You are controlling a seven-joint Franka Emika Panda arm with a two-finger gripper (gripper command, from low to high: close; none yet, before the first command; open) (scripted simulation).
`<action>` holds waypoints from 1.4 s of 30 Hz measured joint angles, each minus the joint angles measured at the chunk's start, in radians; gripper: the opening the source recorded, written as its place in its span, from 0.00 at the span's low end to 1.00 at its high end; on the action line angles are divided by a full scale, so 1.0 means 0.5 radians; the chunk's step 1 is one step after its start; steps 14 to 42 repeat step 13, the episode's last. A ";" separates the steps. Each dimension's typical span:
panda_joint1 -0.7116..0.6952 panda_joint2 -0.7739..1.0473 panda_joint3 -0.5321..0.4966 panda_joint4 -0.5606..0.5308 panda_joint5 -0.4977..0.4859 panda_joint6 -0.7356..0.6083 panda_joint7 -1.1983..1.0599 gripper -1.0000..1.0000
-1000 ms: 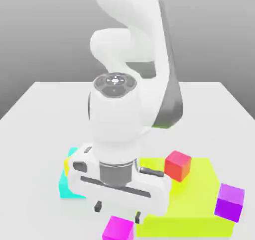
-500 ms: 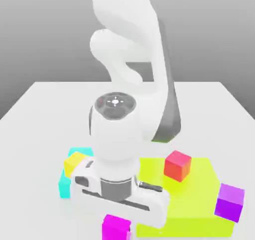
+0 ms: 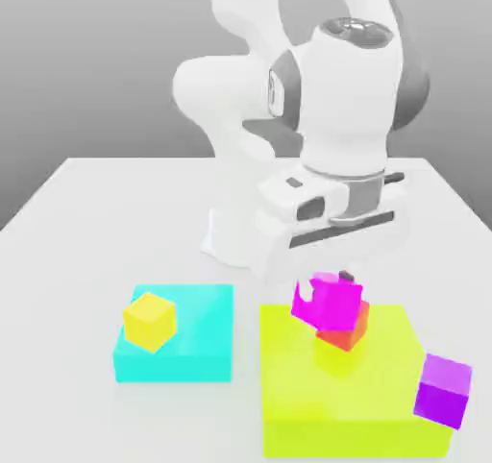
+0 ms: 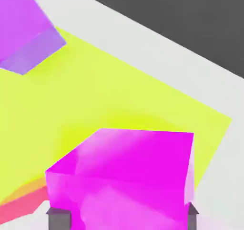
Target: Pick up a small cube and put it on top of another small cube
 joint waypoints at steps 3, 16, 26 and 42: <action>0.130 -0.153 -0.011 -0.114 0.043 -0.039 -0.246 0.00; 0.137 0.120 0.012 -0.208 0.027 0.326 -0.279 1.00; 0.137 0.120 0.012 -0.208 0.027 0.326 -0.279 1.00; 0.137 0.120 0.012 -0.208 0.027 0.326 -0.279 1.00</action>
